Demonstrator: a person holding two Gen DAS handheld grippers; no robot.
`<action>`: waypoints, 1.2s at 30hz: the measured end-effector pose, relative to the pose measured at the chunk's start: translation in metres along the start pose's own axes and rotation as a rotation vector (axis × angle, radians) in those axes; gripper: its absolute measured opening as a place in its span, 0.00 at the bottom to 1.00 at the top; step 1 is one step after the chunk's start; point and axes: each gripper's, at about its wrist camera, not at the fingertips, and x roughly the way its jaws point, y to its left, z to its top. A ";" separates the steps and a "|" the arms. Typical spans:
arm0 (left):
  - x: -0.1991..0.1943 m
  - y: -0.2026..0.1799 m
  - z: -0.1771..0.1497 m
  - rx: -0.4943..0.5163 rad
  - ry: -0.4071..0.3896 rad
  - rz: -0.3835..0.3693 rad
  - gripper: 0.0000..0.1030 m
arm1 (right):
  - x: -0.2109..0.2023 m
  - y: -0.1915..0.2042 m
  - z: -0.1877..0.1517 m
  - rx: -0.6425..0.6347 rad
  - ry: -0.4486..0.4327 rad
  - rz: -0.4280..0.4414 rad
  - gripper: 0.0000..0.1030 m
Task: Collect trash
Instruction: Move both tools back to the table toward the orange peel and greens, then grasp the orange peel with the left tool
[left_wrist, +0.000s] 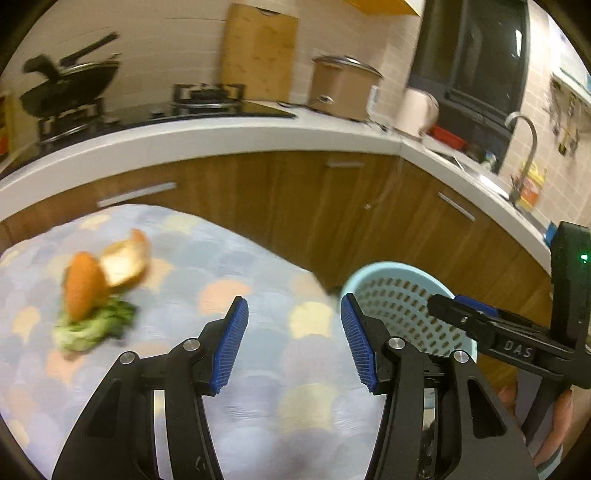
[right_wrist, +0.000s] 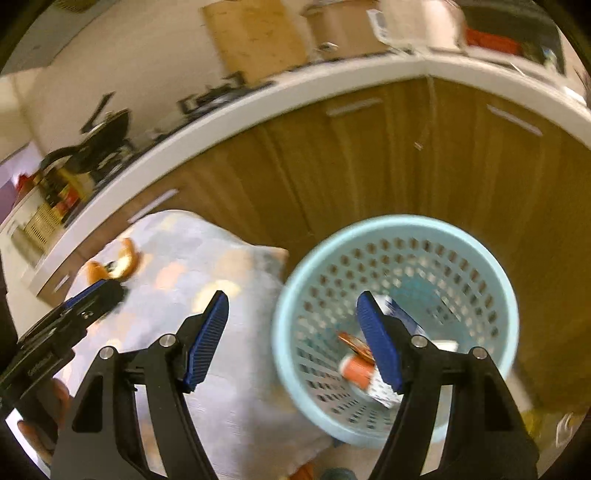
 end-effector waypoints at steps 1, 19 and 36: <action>-0.007 0.010 0.001 -0.014 -0.011 0.010 0.49 | -0.001 0.011 0.002 -0.021 -0.007 0.006 0.66; -0.037 0.161 -0.003 -0.122 0.032 0.176 0.54 | 0.058 0.153 -0.034 -0.260 -0.007 0.095 0.40; 0.024 0.152 0.012 0.010 0.124 0.188 0.41 | 0.090 0.168 -0.043 -0.314 0.055 0.089 0.40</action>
